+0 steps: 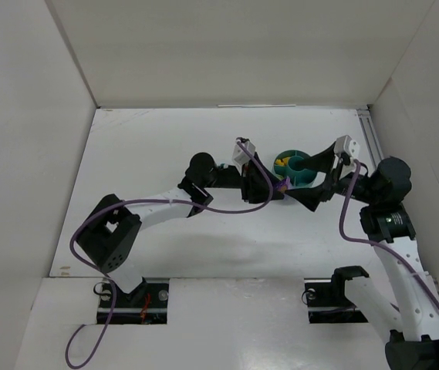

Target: Sort the legos into containers by color

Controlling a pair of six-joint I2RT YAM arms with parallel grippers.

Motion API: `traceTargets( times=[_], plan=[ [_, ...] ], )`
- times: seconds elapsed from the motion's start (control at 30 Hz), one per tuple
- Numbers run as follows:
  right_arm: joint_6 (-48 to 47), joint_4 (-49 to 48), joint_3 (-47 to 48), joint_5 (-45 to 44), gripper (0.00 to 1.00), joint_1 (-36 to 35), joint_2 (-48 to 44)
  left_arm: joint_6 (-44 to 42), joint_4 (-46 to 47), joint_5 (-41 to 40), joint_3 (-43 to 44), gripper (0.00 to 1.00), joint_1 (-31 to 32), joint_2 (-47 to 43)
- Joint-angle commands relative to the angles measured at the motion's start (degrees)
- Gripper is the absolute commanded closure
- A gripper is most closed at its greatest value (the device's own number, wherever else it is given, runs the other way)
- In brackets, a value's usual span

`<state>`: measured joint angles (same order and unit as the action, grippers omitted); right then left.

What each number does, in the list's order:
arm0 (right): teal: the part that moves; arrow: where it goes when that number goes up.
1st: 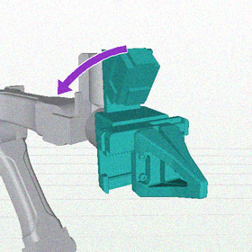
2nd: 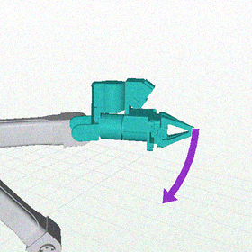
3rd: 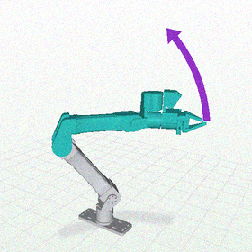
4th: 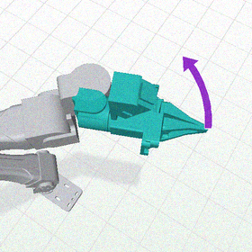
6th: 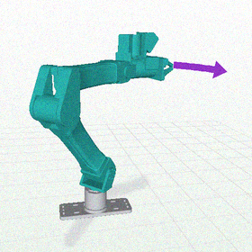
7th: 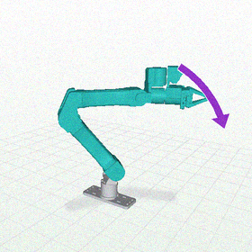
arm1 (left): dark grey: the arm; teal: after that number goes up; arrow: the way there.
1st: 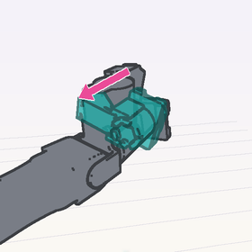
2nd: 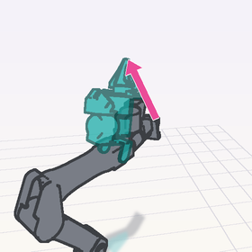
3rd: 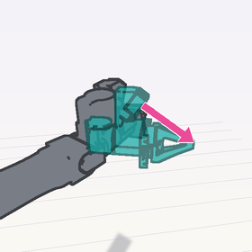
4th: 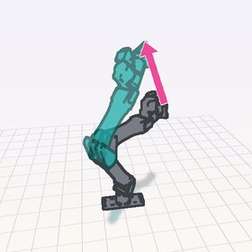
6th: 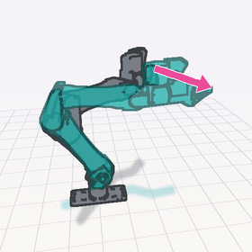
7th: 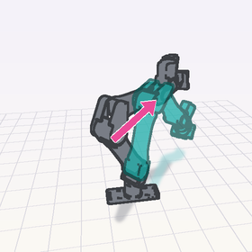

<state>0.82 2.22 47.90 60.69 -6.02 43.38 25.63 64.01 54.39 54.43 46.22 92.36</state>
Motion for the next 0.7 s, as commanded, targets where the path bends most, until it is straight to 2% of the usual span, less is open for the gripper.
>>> traceTargets(
  times=[0.0,0.23,0.43,0.53,0.67],
  plan=[
    [-1.7,-2.9,2.7,3.5,0.07,0.1,-1.5,3.3,6.2,0.7,-1.4,1.00,-1.1,-4.0],
    [-3.8,-2.9,1.5,6.0,0.06,0.7,-1.5,0.0,1.6,-1.6,-2.0,1.00,-1.7,-6.4],
    [-4.3,-2.9,-0.4,6.7,0.12,0.7,0.8,-1.0,0.5,-2.1,-2.0,1.00,-1.7,-8.2],
    [-4.9,-2.9,0.2,6.7,0.20,0.7,1.4,-1.0,0.5,-2.1,-2.0,1.00,-1.7,-8.2],
    [-4.9,-2.9,0.7,6.1,0.20,0.7,0.8,-1.0,1.0,-2.1,-1.3,1.00,-1.7,-8.2]
  ],
)
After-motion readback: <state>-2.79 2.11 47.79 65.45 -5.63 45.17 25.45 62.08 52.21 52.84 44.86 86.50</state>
